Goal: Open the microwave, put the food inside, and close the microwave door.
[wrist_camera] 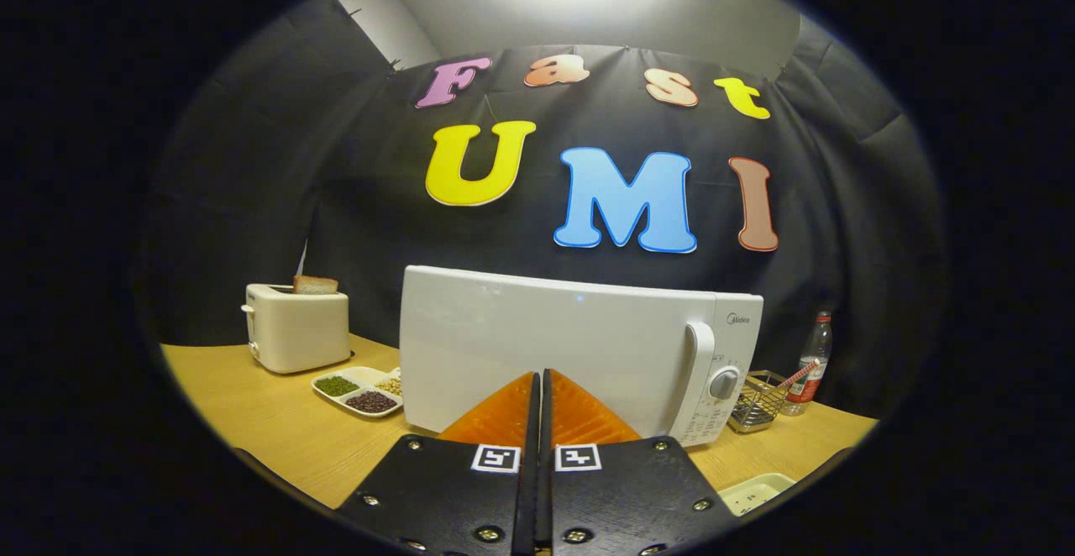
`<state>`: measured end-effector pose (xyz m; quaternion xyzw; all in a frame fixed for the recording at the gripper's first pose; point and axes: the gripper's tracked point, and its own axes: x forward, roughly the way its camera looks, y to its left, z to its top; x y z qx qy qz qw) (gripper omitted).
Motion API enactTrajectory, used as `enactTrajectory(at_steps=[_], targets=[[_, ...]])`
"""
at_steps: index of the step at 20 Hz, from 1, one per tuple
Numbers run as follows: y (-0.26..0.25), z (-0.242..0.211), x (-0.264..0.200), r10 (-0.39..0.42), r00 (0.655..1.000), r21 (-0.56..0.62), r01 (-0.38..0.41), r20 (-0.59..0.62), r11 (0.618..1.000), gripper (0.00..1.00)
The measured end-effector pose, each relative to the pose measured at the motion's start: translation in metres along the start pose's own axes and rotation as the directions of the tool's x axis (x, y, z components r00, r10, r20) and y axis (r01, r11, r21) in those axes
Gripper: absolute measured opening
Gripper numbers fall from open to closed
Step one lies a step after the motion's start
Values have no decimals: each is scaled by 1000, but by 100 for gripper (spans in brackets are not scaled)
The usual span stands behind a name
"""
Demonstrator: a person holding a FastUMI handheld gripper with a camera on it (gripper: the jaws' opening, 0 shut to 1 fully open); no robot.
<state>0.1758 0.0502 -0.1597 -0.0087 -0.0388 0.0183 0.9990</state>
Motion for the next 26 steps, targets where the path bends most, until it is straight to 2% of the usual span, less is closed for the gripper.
enactTrajectory(at_steps=[6,12,15,20,22,26], targets=[[3,-1,-16,43,999,135,-40,-25,990,1],[-13,14,-29,43,996,135,-33,-74,990,1],[-17,45,-49,47,998,158,-38,-50,987,1],[-29,104,-92,15,1000,96,-17,17,995,1],[-33,116,-107,0,1000,75,-1,16,997,1],[-32,133,-129,24,1000,92,-25,12,995,1]])
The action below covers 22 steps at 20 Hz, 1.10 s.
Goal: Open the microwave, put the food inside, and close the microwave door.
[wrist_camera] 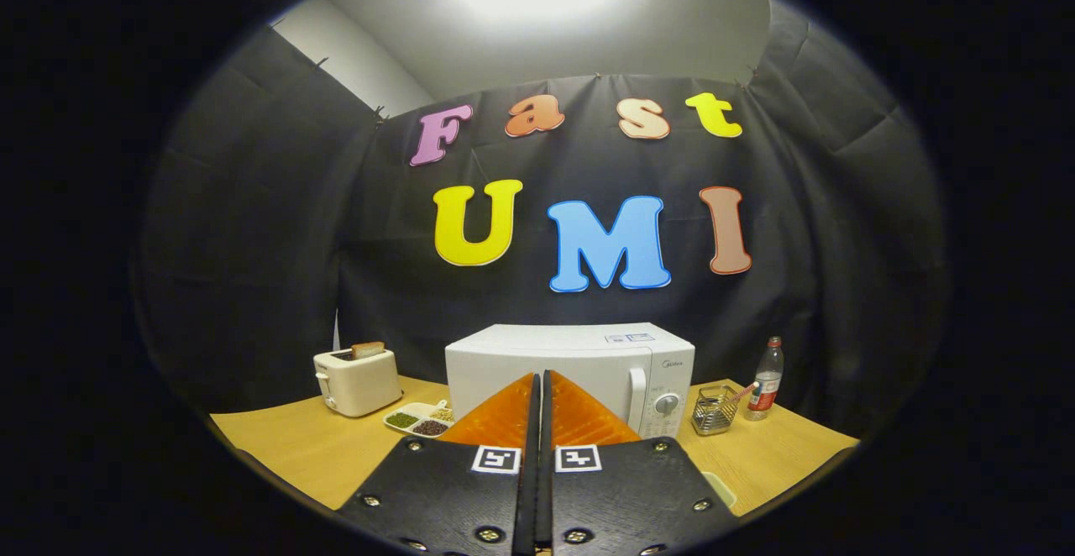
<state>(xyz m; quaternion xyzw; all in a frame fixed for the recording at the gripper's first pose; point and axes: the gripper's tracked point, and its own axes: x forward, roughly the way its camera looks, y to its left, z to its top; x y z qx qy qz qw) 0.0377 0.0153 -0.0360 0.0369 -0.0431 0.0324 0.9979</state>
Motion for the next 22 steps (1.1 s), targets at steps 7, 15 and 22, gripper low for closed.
enactTrajectory(at_steps=[7,15,22], targets=[[-8,31,-38,-27,999,-29,28,35,999,1],[-13,38,-74,-35,999,-94,33,-17,995,47],[-15,43,-75,-75,997,-45,75,5,996,96]])
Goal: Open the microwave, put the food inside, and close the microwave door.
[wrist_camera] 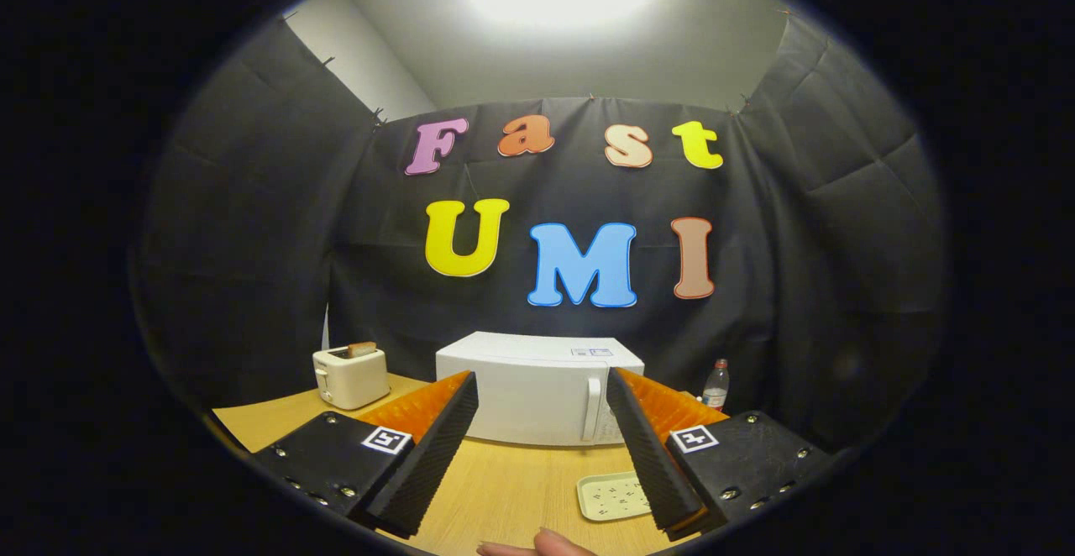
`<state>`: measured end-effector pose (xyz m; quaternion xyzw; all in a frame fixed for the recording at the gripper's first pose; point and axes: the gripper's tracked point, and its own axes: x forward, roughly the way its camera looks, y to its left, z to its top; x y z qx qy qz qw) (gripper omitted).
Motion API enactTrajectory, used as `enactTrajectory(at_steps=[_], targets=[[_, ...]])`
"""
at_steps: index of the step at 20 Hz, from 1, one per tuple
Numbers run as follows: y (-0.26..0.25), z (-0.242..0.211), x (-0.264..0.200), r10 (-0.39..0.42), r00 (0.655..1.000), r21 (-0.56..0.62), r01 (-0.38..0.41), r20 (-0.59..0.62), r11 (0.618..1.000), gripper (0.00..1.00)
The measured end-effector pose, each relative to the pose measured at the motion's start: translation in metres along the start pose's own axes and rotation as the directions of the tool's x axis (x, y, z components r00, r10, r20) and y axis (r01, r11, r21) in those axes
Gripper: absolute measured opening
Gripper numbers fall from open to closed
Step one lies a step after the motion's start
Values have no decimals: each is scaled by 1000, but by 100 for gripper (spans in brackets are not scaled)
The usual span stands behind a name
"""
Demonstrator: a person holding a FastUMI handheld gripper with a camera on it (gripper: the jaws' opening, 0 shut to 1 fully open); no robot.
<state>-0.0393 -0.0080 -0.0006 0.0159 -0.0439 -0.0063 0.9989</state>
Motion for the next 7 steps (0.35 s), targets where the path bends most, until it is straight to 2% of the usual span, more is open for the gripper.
enactTrajectory(at_steps=[4,7], targets=[[-10,-1,3,-29,1000,-5,29,-2,1000,96],[-6,-2,3,-20,1000,-3,20,-4,1000,96]])
